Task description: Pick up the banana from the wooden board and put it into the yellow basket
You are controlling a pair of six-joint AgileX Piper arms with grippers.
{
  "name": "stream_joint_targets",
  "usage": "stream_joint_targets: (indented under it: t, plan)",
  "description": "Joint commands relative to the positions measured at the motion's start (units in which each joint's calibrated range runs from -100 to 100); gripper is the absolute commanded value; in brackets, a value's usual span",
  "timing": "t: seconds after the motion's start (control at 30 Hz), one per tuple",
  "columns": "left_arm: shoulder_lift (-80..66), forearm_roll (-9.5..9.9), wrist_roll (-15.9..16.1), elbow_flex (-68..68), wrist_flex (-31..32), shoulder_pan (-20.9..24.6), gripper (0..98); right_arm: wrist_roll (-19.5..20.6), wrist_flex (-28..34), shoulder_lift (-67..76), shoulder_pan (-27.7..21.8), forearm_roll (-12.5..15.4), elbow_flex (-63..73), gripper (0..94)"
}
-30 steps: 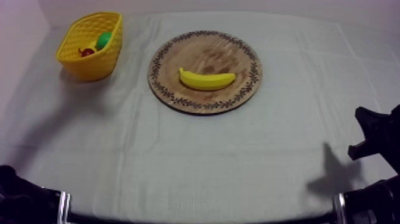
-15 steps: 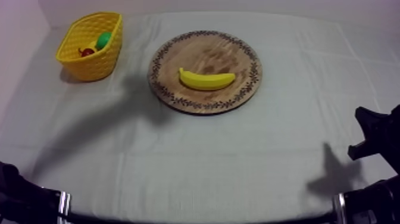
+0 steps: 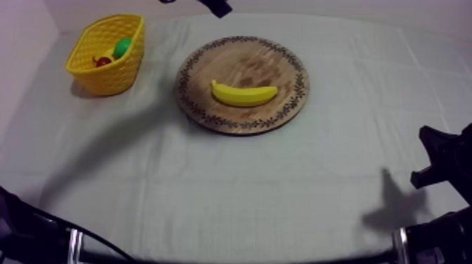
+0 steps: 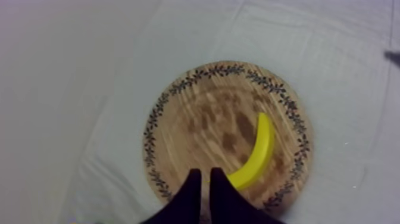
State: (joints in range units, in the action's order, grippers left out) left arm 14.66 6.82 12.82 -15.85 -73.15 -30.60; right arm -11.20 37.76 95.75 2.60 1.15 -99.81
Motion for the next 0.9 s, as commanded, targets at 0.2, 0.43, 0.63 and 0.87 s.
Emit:
stream_joint_targets:
  t: [0.2,0.43,0.63,0.87]
  plan:
    - [0.74,-0.32,1.73,-0.85,-2.90,0.63,54.7,-0.01,-0.02,0.00,0.00,0.00,0.03,0.3]
    - [1.19,1.17,3.46,-0.83,-9.70,0.31,80.3,-0.01,-0.02,0.00,0.00,0.00,0.03,0.3]
    - [1.67,2.17,4.03,-1.04,-10.69,0.32,83.8,-0.01,-0.02,0.00,0.00,0.00,0.03,0.3]
    - [3.06,3.15,4.49,-0.62,-10.01,0.39,82.9,-0.01,-0.02,0.00,0.00,0.00,0.03,0.3]
